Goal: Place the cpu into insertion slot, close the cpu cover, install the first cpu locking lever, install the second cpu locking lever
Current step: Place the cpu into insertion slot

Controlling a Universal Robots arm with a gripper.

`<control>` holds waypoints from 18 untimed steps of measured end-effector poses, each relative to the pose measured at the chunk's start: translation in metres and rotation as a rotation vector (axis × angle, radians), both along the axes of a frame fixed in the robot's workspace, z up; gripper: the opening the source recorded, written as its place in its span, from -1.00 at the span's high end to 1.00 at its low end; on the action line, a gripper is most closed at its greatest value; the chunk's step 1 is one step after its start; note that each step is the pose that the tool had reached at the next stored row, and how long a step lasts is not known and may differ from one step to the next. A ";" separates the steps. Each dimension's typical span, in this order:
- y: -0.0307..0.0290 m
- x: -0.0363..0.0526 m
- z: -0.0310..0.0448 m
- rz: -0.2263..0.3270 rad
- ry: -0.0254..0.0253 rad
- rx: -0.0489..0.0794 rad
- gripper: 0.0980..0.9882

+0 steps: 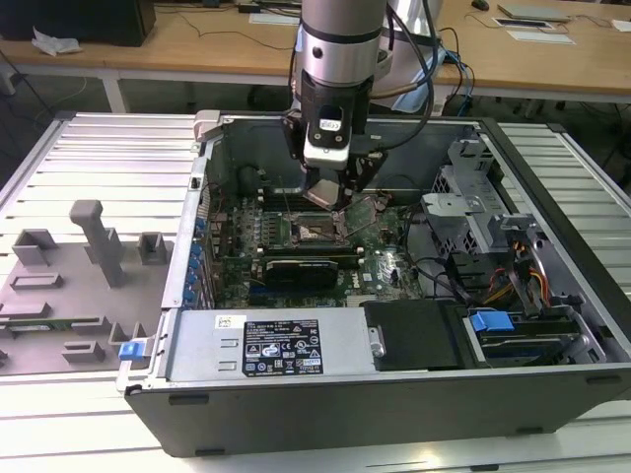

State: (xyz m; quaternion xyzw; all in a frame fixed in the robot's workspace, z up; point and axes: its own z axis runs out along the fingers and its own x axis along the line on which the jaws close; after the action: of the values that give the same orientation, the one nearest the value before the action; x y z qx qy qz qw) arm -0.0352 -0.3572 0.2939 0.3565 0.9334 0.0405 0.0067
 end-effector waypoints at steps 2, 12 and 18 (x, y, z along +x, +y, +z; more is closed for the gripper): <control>0.0000 0.0000 -0.0003 -0.032 0.0000 0.000 0.00; 0.0000 0.0000 -0.0015 -0.188 0.0000 -0.003 0.00; 0.0000 0.0000 -0.0022 -0.289 0.0000 -0.005 0.00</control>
State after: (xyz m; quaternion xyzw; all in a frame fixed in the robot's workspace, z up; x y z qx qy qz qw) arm -0.0352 -0.3572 0.2917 0.4872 0.8724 0.0367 0.0134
